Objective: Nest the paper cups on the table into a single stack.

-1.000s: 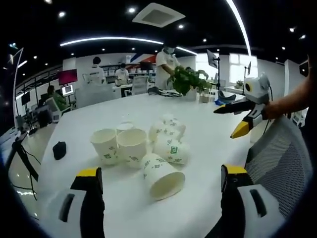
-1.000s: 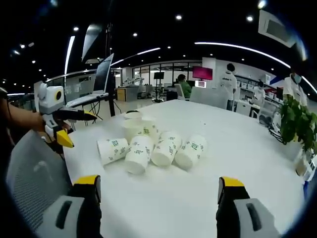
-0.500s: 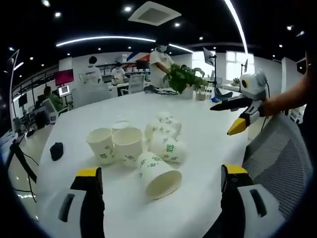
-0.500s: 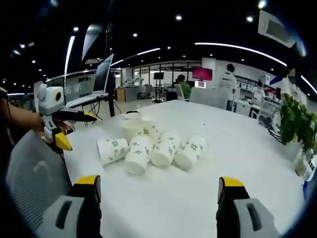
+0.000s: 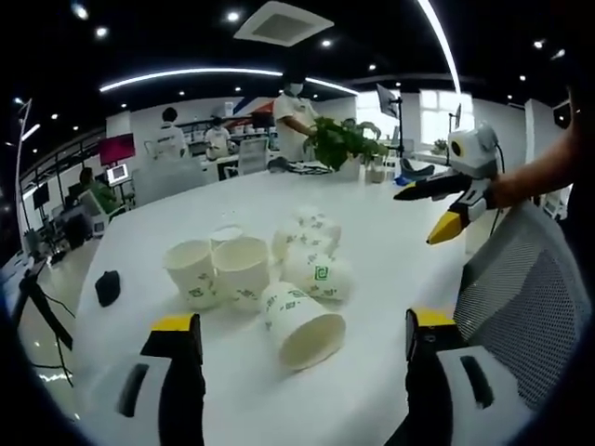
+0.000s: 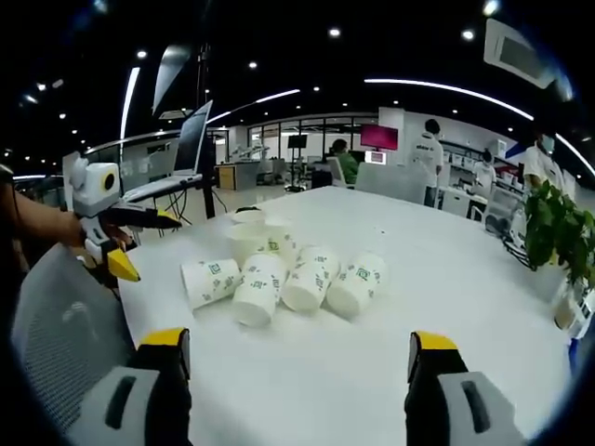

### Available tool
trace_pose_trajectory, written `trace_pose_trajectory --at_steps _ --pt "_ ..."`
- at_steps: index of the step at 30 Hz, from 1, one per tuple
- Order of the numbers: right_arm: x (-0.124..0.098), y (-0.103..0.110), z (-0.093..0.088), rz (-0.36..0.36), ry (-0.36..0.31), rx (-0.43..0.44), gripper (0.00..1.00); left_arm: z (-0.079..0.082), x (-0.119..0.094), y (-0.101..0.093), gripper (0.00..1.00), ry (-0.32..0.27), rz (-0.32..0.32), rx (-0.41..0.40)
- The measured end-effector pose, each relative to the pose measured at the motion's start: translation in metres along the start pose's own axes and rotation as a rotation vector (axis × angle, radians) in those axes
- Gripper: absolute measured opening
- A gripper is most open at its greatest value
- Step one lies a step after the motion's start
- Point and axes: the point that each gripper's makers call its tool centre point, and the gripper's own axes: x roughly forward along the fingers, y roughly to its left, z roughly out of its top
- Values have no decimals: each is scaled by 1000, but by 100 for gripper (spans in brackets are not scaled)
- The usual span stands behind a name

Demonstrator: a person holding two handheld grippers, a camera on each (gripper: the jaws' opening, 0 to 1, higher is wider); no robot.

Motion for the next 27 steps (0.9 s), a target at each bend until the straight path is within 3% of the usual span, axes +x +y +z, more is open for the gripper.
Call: trace_pose_trajectory --at_steps 15,22,27 --pt "-1 -4 0 -14 -2 -1 93 -17 10 11 66 43 -17 87" --pt "-2 -9 0 -31 -2 -1 92 -22 14 15 47 52 -7 93" --pt "-2 -11 0 -38 -5 0 91 -23 18 16 29 39 -22 163"
